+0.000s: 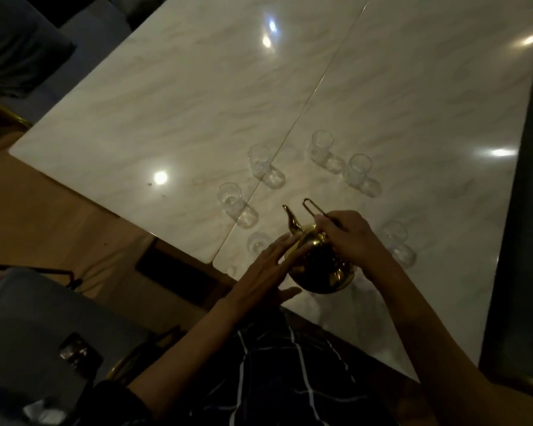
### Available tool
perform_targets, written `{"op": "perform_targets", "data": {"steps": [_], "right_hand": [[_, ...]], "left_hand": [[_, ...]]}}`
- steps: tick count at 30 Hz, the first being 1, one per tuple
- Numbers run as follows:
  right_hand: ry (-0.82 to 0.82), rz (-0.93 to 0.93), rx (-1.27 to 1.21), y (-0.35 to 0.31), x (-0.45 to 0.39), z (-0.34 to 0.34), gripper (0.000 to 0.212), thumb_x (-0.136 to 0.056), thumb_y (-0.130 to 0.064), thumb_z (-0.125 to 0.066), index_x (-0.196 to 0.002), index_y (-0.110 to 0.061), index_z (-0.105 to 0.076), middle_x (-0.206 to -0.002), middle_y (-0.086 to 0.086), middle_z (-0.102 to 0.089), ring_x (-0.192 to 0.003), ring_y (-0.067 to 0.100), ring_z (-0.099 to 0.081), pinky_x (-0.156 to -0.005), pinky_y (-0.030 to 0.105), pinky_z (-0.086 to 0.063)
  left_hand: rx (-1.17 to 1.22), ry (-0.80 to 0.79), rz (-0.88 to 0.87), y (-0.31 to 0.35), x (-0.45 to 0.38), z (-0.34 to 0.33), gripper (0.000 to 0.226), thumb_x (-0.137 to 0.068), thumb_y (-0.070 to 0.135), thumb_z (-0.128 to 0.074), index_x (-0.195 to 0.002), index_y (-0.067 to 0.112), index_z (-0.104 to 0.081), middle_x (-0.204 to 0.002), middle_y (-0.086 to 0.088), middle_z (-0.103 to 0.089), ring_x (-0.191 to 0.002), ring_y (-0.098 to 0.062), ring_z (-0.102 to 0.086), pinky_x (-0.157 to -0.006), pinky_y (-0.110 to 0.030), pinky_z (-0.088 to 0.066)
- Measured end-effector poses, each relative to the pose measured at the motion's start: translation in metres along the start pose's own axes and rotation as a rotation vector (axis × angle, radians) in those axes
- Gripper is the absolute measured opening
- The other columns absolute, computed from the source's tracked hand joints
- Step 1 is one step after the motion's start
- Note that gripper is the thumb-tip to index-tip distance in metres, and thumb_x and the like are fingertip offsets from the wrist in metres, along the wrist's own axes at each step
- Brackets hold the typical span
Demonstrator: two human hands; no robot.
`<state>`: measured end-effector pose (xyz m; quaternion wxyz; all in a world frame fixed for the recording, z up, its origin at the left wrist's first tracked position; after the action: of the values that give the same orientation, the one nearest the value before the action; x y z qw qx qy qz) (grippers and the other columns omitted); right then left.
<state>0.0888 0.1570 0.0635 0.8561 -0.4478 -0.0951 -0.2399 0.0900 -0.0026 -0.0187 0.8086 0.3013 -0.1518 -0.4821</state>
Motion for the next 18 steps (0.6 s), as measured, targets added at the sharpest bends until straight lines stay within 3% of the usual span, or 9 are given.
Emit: {"op": "perform_targets", "data": {"steps": [6,8,13,15,18], "right_hand": [[-0.088,-0.032,0.052,0.012,0.031,-0.041,0.039,-0.098,-0.037,-0.051,-0.071,-0.017,-0.069,-0.063,0.0,-0.063,-0.061,0.011,-0.06,-0.062,0.03,-0.047],[-0.099,-0.052,0.055,0.014,0.036,-0.051,0.04,-0.098,-0.039,-0.051,-0.071,-0.014,-0.068,-0.063,0.001,-0.063,-0.06,0.012,-0.061,-0.063,0.033,-0.05],[-0.091,-0.052,0.09,0.01,0.041,-0.062,0.04,-0.098,-0.038,-0.051,-0.067,-0.017,-0.064,-0.059,-0.002,-0.059,-0.054,0.007,-0.056,-0.057,0.024,-0.042],[-0.076,-0.046,0.118,0.005,0.041,-0.061,0.041,-0.098,-0.038,-0.051,-0.066,-0.016,-0.064,-0.059,-0.001,-0.059,-0.053,0.007,-0.055,-0.056,0.023,-0.04],[-0.07,-0.037,0.166,-0.003,0.041,-0.058,0.04,-0.098,-0.037,-0.051,-0.072,-0.011,-0.068,-0.061,0.001,-0.061,-0.056,0.01,-0.057,-0.057,0.024,-0.04]], "left_hand": [[0.071,-0.058,-0.042,0.012,0.032,-0.024,0.095,-0.085,0.051,-0.065,-0.16,0.02,-0.016,-0.167,-0.007,-0.006,-0.15,-0.022,-0.024,-0.116,-0.032,-0.032],[0.115,-0.041,-0.053,0.015,0.04,-0.025,0.092,-0.087,0.054,-0.059,-0.16,0.016,-0.018,-0.167,-0.007,-0.005,-0.152,-0.019,-0.018,-0.116,-0.03,-0.03],[0.113,0.019,-0.066,0.016,0.053,-0.023,0.088,-0.091,0.058,-0.052,-0.158,0.012,-0.019,-0.167,-0.006,-0.003,-0.154,-0.009,-0.002,-0.118,-0.018,-0.016],[0.116,0.024,-0.119,0.02,0.054,-0.021,0.081,-0.095,0.056,-0.051,-0.157,0.011,-0.023,-0.167,-0.01,-0.008,-0.154,-0.01,-0.007,-0.119,-0.015,-0.014],[0.229,0.057,-0.047,0.022,0.047,-0.01,0.063,-0.097,0.047,-0.057,-0.153,0.025,-0.037,-0.163,-0.01,-0.027,-0.149,-0.004,-0.026,-0.116,-0.017,-0.028]]}}
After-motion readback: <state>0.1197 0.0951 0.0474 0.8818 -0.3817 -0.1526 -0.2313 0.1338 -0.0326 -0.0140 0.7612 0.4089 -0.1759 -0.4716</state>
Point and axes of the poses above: each hand's wrist, its own x-axis away from the middle knuckle, its own z-axis out of the back of the hand, y = z × x, the point moved 7 cm from there along -x, towards the middle knuckle
